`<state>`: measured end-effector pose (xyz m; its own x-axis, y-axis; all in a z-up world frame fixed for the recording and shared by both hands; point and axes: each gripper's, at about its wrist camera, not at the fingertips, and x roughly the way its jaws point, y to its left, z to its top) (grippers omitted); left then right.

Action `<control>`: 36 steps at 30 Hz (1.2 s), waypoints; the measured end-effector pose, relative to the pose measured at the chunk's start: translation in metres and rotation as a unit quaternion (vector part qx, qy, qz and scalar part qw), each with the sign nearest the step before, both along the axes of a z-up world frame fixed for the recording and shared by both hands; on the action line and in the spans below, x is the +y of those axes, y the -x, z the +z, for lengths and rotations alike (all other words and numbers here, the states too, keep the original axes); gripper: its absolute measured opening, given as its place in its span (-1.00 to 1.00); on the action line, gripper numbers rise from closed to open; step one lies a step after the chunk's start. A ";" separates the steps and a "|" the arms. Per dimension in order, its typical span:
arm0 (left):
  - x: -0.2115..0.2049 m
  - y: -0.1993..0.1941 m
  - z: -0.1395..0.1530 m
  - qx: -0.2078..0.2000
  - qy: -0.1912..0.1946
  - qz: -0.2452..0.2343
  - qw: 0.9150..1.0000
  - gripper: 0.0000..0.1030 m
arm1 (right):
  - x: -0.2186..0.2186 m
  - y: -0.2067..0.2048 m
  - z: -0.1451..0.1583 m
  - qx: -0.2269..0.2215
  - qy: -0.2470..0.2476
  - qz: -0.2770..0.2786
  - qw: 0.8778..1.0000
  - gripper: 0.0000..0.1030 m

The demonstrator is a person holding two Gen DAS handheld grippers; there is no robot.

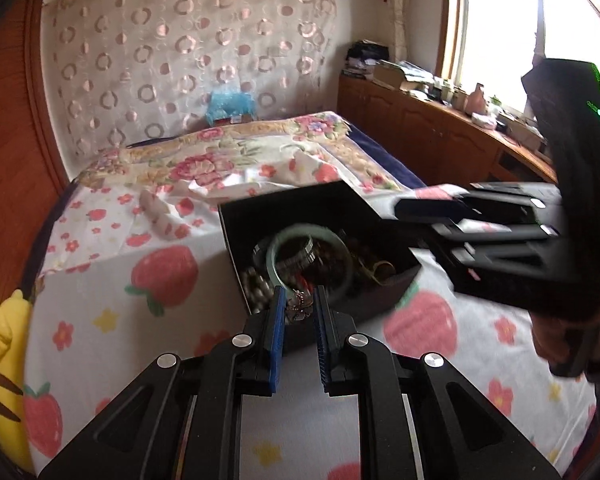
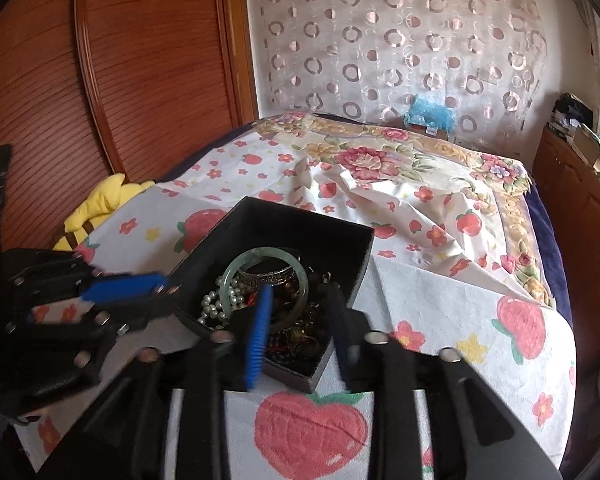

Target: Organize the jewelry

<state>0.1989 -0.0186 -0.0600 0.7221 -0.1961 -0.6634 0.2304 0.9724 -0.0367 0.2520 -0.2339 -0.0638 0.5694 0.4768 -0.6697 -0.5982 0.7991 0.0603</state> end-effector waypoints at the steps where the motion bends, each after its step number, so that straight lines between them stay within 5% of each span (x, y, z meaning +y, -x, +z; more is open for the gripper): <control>1: 0.000 -0.003 0.001 -0.002 -0.001 0.005 1.000 -0.74 | -0.001 0.000 0.001 0.000 -0.003 -0.001 1.000 -0.33; 5: 0.003 -0.008 0.003 -0.008 0.001 0.024 1.000 -0.72 | -0.010 0.007 0.008 -0.009 -0.016 -0.007 1.000 -0.33; 9: 0.006 0.003 0.005 -0.021 0.008 0.035 0.999 -0.01 | -0.026 0.021 0.014 -0.018 -0.038 -0.019 0.999 -0.33; 11: 0.007 0.007 0.007 -0.026 0.008 0.040 0.999 0.01 | -0.033 0.030 0.014 -0.024 -0.045 -0.026 0.998 -0.33; 13: 0.007 0.014 0.011 -0.031 0.003 0.047 0.998 0.43 | -0.039 0.041 0.015 -0.027 -0.051 -0.031 0.998 -0.33; 15: 0.008 0.025 0.016 -0.046 -0.002 0.058 0.997 0.66 | -0.043 0.055 0.016 -0.035 -0.053 -0.041 0.997 -0.29; 20: 0.013 0.047 0.023 -0.049 0.006 0.079 0.996 0.84 | -0.054 0.085 0.018 -0.045 -0.070 -0.059 0.995 0.20; 27: 0.016 0.081 0.028 -0.050 -0.013 0.100 0.994 0.85 | -0.064 0.120 0.028 -0.077 -0.079 -0.090 0.990 0.88; 36: 0.021 0.108 0.027 -0.046 -0.013 0.115 0.992 0.85 | -0.070 0.146 0.030 -0.103 -0.058 -0.128 0.985 0.95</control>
